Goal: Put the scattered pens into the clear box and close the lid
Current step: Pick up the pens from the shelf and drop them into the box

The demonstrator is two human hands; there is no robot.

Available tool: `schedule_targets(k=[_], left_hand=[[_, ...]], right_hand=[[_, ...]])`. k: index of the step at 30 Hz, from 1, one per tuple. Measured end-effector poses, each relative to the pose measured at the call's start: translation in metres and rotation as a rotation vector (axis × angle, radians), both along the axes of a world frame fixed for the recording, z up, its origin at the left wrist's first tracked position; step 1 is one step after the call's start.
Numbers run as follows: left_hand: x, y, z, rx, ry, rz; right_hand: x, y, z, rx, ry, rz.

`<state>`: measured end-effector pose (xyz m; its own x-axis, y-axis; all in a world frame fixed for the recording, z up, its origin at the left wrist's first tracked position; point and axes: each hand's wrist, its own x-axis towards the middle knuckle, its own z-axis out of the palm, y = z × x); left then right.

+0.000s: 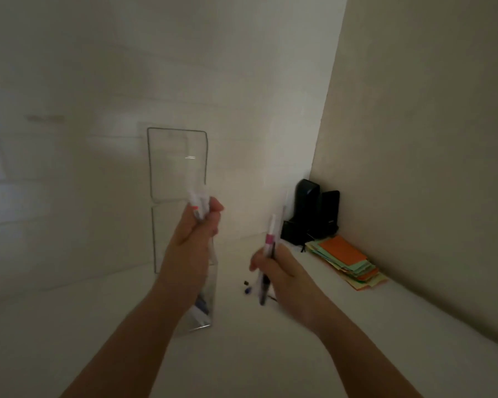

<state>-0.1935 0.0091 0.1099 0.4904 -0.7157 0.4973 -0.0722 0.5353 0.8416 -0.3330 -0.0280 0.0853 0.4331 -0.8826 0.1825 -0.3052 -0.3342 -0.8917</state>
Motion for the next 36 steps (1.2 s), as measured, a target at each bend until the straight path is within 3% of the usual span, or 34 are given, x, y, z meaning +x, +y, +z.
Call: schedule_targets(k=[2, 4, 10, 14, 19, 23, 25, 29, 32, 34, 36], left_hand=[[0.027, 0.001, 0.004, 0.003, 0.098, -0.026], [0.046, 0.005, 0.004, 0.011, 0.083, -0.067], [0.060, 0.007, -0.012, 0.312, -0.246, 0.055], [0.067, 0.006, -0.019, 0.232, -0.277, 0.012], [0.067, 0.009, -0.026, 0.068, -0.358, 0.092], [0.069, 0.005, -0.030, 0.063, -0.551, 0.265], [0.066, 0.003, -0.034, 0.138, -0.712, 0.293], [0.064, 0.007, -0.035, 0.103, -1.027, 0.437], [0.078, 0.008, -0.043, 0.246, -1.356, 0.492], [0.078, 0.012, -0.046, 0.308, -1.418, 0.459], [0.070, 0.018, -0.047, 0.211, -1.296, 0.434]], right_hand=[[0.028, 0.001, 0.012, -0.040, -0.054, 0.058], [0.052, 0.000, 0.024, -0.102, -0.076, 0.076], [0.095, -0.014, 0.012, -0.256, 0.069, -0.020], [0.097, -0.017, 0.005, -0.302, 0.103, -0.029], [0.090, -0.013, 0.009, -0.460, -0.020, -0.067], [0.088, -0.014, 0.003, -0.676, 0.193, -0.004], [0.088, -0.011, -0.008, -0.668, 0.306, 0.053], [0.074, -0.001, -0.025, -0.653, 0.191, 0.033], [0.044, -0.005, -0.036, -0.649, 0.221, -0.041], [0.012, -0.016, -0.046, -0.570, 0.278, -0.116], [-0.024, -0.028, -0.056, -0.426, 0.414, -0.189]])
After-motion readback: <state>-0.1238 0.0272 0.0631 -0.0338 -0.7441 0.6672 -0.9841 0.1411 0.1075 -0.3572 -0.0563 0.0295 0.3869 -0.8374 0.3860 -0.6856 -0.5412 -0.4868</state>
